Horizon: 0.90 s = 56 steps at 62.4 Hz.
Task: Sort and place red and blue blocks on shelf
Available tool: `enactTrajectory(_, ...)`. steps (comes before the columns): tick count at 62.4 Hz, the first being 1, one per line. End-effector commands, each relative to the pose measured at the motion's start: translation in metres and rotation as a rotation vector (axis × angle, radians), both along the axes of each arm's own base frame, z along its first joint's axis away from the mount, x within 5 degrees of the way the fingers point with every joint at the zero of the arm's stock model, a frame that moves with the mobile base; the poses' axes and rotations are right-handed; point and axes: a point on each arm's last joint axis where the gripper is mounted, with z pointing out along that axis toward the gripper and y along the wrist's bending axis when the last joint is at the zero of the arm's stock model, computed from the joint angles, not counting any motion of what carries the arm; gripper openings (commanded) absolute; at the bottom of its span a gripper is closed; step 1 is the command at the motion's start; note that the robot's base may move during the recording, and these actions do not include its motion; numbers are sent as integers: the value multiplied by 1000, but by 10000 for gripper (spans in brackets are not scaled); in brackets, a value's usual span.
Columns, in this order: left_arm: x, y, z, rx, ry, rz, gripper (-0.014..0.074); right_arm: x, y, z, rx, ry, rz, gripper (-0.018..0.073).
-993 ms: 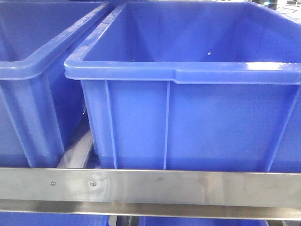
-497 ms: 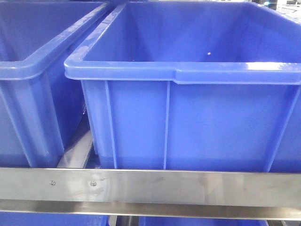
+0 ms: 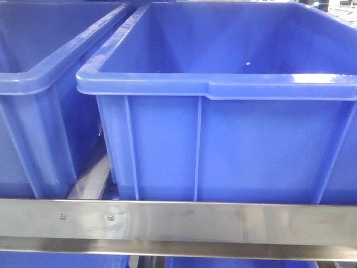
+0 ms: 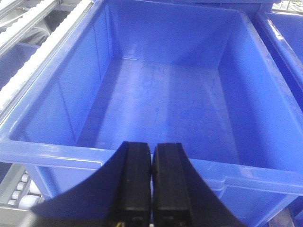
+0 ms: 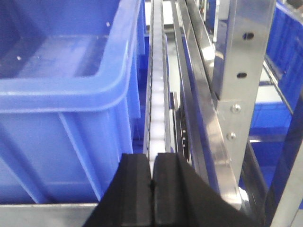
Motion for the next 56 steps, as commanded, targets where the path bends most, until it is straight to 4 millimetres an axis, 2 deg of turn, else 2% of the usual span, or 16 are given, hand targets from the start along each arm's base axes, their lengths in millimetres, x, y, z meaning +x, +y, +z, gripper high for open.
enactTrajectory(1,0,-1,15,0,-91,-16,135,-2,-1,18,-16,-148,-10,69)
enactTrajectory(56,0,-1,15,0,-91,-16,135,-2,-1,17,-16,-141,-10,69)
